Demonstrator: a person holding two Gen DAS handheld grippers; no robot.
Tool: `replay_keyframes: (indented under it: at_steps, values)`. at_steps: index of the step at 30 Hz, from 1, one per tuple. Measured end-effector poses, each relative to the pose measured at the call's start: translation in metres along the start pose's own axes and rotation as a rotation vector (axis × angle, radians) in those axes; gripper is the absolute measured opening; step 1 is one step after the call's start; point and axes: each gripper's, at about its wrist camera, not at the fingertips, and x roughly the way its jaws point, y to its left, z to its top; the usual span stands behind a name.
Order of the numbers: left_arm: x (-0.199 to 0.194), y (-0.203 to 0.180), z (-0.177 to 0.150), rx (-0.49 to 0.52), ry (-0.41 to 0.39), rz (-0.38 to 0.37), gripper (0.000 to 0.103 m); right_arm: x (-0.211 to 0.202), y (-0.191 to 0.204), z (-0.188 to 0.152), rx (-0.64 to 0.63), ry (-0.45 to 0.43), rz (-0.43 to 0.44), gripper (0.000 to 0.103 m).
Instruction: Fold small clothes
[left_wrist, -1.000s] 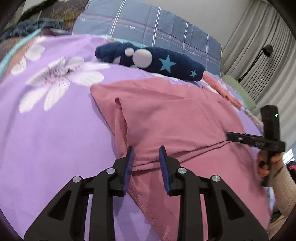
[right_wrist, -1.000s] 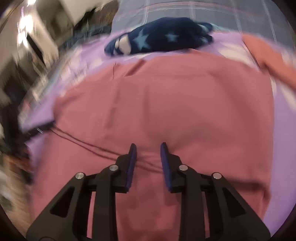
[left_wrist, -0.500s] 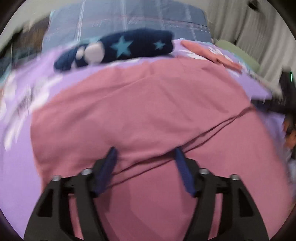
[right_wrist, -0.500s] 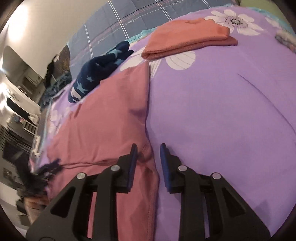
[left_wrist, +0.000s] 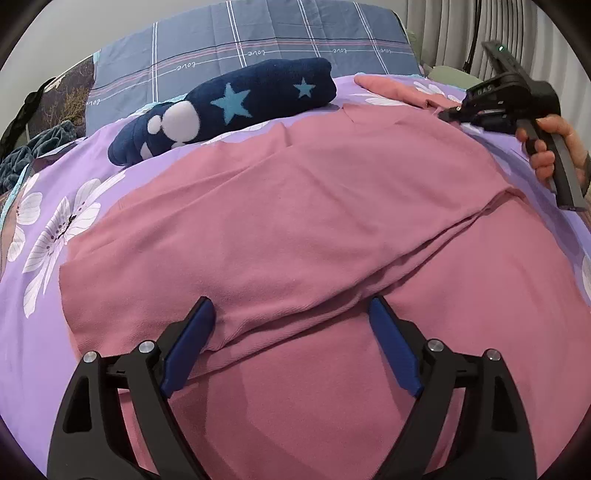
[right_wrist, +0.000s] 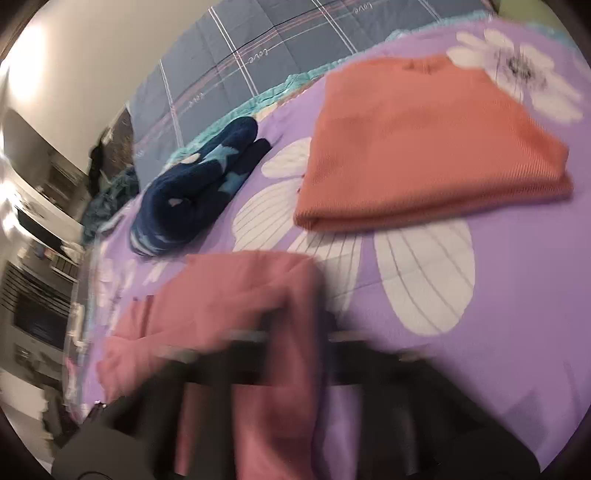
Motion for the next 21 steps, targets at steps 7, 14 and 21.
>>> replay_keyframes:
  at_steps: [7, 14, 21]
  values:
    - [0.001, 0.000, 0.000, -0.001, -0.001, 0.002, 0.087, -0.004, -0.022, -0.001, -0.076, -0.059, -0.334, 0.000]
    - [0.001, 0.000, 0.000, -0.003, -0.001, 0.001, 0.087, -0.058, 0.013, -0.079, -0.204, 0.020, 0.126, 0.004]
    - [0.002, 0.000, 0.000, -0.004, -0.002, -0.001, 0.088, -0.052, -0.005, -0.131, -0.179, 0.018, -0.072, 0.006]
